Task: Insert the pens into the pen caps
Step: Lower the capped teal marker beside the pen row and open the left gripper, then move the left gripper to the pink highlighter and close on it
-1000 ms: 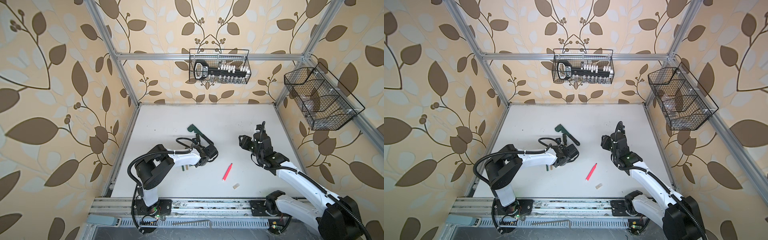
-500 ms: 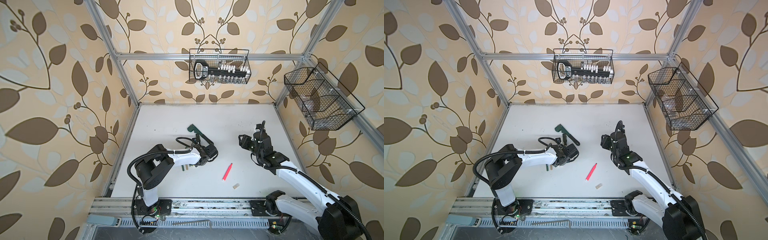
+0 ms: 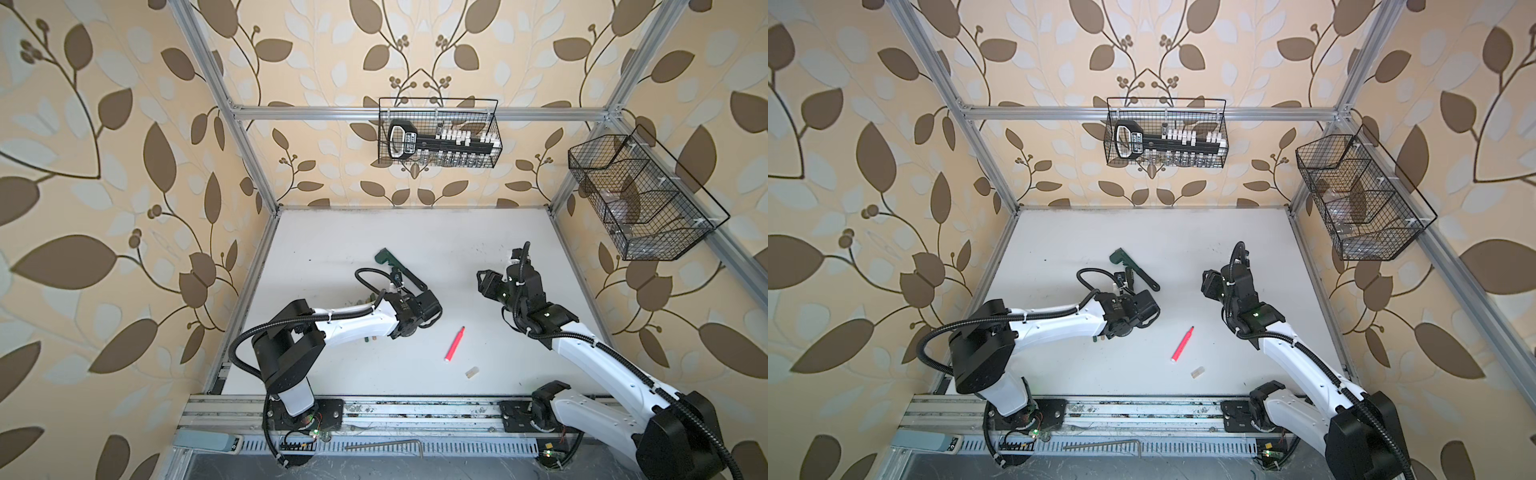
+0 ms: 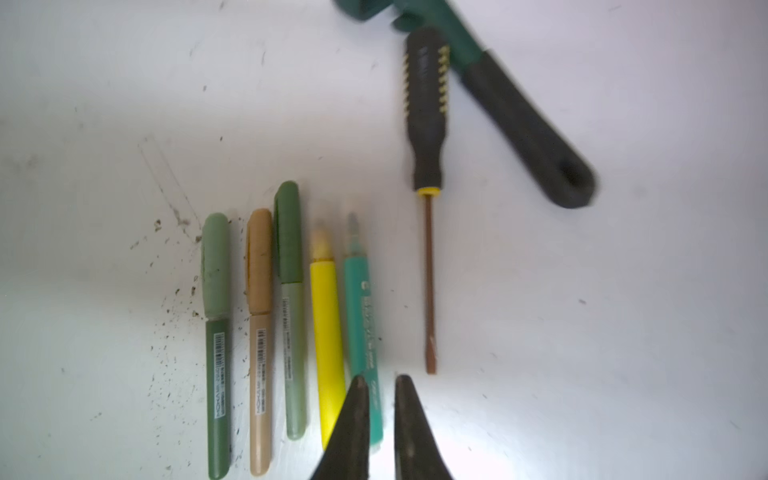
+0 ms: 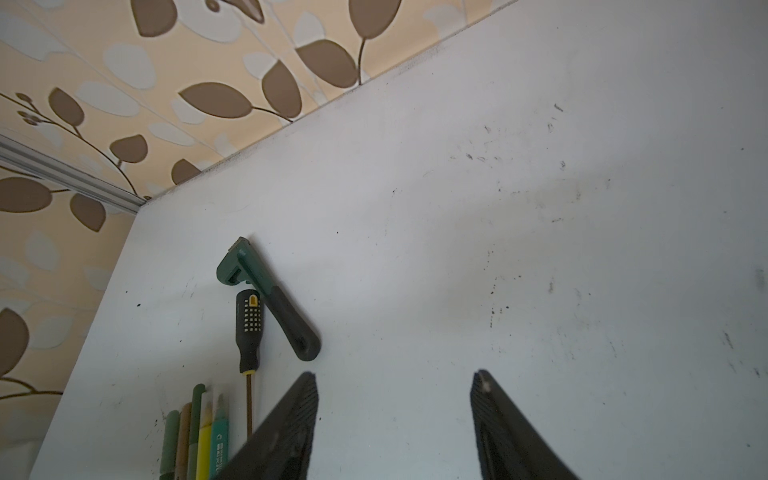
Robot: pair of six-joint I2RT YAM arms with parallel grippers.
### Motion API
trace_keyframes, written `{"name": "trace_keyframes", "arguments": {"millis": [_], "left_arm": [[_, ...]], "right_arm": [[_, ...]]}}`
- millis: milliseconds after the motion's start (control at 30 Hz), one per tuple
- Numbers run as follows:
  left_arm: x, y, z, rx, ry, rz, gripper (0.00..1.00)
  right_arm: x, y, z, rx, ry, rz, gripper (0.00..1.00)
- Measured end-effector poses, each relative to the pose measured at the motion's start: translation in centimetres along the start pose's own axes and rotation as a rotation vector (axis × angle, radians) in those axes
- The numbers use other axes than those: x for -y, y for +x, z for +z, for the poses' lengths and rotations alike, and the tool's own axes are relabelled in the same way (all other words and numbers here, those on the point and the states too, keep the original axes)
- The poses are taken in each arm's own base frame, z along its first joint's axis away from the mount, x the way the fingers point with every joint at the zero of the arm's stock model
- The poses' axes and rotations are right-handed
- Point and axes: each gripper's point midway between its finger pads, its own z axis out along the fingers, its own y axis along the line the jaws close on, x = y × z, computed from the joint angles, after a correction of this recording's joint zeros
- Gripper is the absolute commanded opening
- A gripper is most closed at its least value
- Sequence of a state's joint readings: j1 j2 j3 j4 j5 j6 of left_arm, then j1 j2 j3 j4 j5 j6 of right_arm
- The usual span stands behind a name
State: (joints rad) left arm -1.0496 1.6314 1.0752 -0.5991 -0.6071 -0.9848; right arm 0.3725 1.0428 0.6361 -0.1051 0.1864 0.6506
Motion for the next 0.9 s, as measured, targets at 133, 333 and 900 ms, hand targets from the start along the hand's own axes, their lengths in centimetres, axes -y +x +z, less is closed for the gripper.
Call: {"name": "trace_keyframes", "arguments": {"millis": [133,333,900], "left_arm": [[3.1,1.1,-4.2,0.053,0.137,0.12,0.17],[7.3,4.7,-7.8,0.061,0.32,0.319,0.19],[11.6,13.5,-5.6,-0.093,0.446,0.642,0.41]], "right_arm": [[0.0,0.0,-0.1,0.001,0.0,0.004,0.6],[0.0,-0.1,-0.2,0.003,-0.001,0.004,0.6],[0.0,-0.1,-0.2,0.003,-0.001,0.005,0.6]]}}
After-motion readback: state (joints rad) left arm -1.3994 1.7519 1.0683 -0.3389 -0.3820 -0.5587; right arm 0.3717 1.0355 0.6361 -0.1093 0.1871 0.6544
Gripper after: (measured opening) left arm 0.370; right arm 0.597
